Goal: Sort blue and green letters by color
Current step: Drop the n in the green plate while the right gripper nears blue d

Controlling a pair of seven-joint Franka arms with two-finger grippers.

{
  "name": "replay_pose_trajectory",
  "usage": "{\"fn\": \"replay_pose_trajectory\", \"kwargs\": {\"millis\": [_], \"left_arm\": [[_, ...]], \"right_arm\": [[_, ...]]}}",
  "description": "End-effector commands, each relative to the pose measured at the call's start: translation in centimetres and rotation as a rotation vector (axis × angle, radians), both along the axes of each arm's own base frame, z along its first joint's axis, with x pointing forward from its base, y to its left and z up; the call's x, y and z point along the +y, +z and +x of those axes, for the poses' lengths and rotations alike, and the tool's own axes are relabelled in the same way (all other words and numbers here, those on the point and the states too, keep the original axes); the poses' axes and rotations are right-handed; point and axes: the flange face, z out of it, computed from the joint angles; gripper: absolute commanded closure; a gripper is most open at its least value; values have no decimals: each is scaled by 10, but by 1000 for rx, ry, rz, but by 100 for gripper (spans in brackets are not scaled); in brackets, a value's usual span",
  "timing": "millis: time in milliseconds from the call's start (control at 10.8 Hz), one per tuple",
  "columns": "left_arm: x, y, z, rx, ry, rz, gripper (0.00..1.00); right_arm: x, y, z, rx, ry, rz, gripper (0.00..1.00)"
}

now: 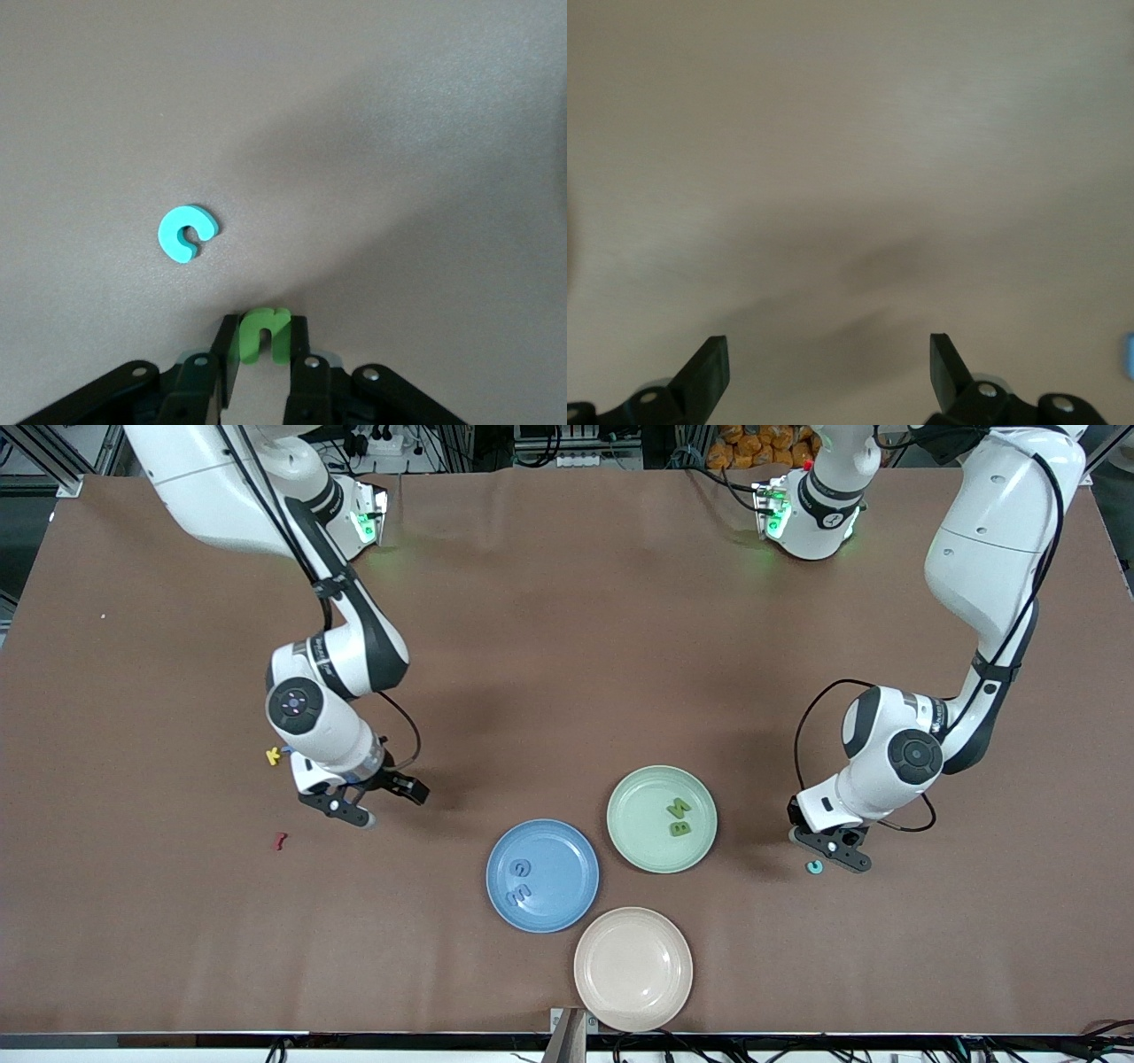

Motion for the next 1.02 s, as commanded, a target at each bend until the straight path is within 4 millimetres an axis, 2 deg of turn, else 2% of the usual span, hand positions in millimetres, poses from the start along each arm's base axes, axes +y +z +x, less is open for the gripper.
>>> {"fn": "replay_pose_trajectory", "kwargs": {"millis": [0,92,185,370,555,832,925], "left_arm": [[-4,34,2,-7,72,12,100],[-19,49,2,7,133,2,100],[-33,57,3,1,189,6,100],[-77,69,-1,-30,304,15,100],[-125,73,-12,-26,374,-14,100],[-195,85,-28,23,463,-40,100],[-212,85,-34,25,495,-50,100]], "right_arm": [[-35,10,-45,18,61,-23,0],[-44,9,-57,8,76,-27,0],[-61,7,-65,-7,86,-28,0],[-91,-1,-79,-10,128,-34,0],[-102,-12,-90,-32,152,-33,0],[-123,-29,-94,-13,162,-36,0],[-130,-32,-94,0,167,-37,0]]}}
